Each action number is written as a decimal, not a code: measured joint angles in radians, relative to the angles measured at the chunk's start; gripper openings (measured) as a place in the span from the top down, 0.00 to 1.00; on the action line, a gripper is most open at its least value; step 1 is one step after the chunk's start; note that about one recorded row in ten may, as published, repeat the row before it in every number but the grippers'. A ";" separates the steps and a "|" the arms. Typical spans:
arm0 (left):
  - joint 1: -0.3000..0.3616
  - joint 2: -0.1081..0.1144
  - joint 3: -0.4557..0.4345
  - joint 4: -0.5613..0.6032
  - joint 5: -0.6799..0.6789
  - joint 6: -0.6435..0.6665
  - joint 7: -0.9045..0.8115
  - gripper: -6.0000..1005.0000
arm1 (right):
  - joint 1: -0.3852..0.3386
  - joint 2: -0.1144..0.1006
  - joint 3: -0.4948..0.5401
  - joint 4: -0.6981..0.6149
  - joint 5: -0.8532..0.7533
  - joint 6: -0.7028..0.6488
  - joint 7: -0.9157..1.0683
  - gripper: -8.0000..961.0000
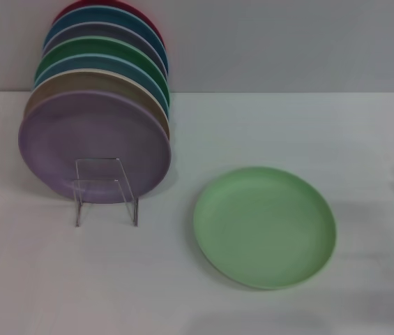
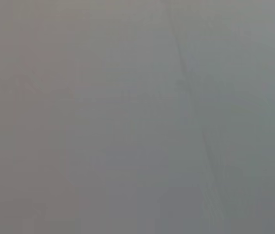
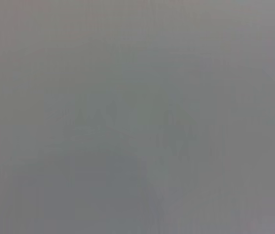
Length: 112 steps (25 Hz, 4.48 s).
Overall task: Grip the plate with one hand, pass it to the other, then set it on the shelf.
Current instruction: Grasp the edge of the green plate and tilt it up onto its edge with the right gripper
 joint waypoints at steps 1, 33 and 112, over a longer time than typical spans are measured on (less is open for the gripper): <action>0.000 0.000 0.003 0.000 0.000 0.000 0.000 0.20 | 0.000 0.000 0.000 0.000 0.000 0.000 0.000 0.16; -0.013 0.000 0.032 -0.009 -0.002 0.004 -0.002 0.20 | 0.035 -0.009 -0.014 0.312 -0.173 -0.232 0.325 0.17; -0.049 0.000 0.033 -0.008 -0.002 -0.032 -0.004 0.20 | 0.387 -0.073 -0.258 0.914 -2.023 -0.152 2.380 0.17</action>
